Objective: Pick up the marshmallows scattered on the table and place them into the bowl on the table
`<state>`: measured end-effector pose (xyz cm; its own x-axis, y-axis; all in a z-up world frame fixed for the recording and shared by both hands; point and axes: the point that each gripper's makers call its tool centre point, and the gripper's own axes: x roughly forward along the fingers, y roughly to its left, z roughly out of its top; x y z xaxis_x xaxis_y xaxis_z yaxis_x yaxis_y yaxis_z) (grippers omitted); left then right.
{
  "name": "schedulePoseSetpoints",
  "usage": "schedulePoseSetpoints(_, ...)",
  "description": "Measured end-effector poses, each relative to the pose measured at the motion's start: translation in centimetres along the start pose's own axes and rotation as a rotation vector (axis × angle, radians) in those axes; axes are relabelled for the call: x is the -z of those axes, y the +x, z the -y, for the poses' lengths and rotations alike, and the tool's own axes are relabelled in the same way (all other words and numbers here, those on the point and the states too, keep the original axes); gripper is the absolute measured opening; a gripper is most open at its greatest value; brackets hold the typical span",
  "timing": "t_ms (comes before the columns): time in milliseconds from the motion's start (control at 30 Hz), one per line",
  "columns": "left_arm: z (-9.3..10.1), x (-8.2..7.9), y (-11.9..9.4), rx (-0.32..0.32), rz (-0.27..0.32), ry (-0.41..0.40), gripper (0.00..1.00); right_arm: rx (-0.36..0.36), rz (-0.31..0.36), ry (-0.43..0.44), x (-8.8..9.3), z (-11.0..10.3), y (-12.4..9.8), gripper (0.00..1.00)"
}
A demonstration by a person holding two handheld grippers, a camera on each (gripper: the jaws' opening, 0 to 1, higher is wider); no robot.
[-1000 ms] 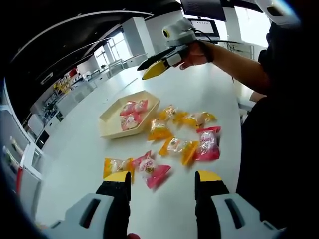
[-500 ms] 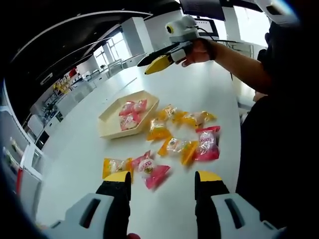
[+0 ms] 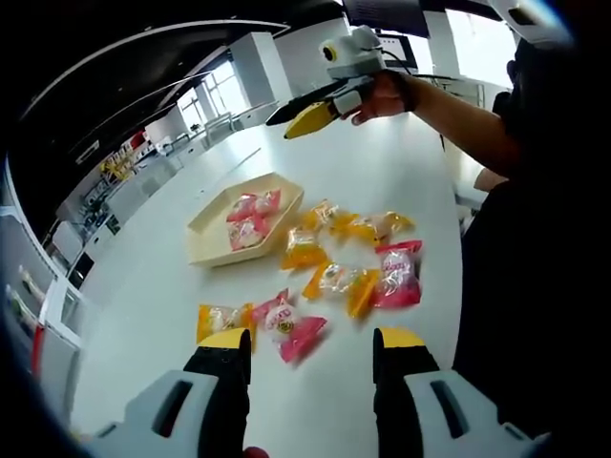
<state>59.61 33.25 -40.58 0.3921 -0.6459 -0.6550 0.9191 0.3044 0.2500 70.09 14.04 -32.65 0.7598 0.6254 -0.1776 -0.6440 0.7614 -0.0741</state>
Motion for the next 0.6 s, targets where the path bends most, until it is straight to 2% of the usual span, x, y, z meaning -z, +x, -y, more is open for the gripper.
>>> schedulePoseSetpoints(600,0.0,0.18,0.11,0.001,-0.016,0.013,0.5,-0.012,-0.015,-0.029,0.3,-0.55,-0.73,0.66)
